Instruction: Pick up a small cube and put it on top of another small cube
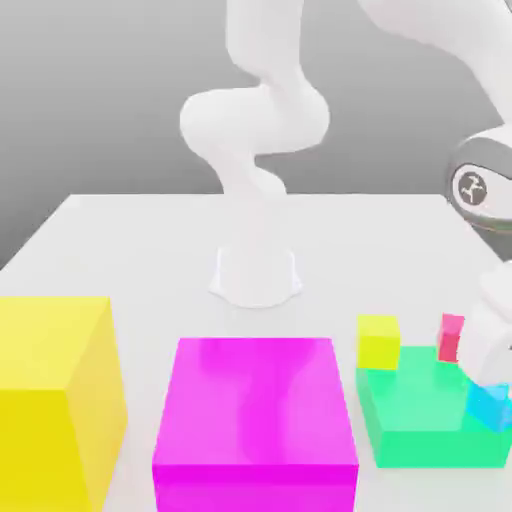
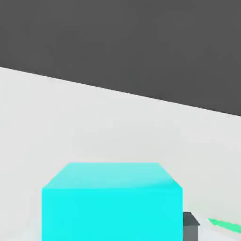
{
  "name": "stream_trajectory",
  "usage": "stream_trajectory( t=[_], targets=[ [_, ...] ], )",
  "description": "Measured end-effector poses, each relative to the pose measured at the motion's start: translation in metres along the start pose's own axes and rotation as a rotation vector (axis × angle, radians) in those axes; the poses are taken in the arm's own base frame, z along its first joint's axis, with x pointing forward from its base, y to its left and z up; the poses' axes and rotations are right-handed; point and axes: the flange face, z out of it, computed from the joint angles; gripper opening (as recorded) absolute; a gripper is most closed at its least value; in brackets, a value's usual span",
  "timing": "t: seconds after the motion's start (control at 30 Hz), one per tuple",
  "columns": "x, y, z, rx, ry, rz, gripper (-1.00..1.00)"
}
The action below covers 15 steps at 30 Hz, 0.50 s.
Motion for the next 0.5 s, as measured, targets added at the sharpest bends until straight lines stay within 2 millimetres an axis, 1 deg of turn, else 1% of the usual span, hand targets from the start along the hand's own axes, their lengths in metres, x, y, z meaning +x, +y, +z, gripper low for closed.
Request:
stream_trajectory(
  t=[0.1,0.13,0.17,0.23,0.27,0.43,0.47,0.5],
  targets=[
    [-0.025,0.017,-0.017,-0.016,0.019,0.046,-1.0],
    [-0.025,0.02,-0.012,-0.019,0.024,0.059,-1.0],
    [-0.025,0.022,-0.002,-0.021,0.026,0.066,-1.0],
    [-0.025,0.024,0.024,-0.023,0.029,0.071,-1.0],
    [-0.025,0.025,0.036,-0.023,0.029,0.07,1.0],
    [-0.025,0.025,0.036,-0.023,0.029,0.07,1.0],
    [-0.026,0.025,0.041,-0.023,0.029,0.07,1.0],
    [-0.025,0.025,0.037,-0.024,0.03,0.071,1.0]
  ],
)
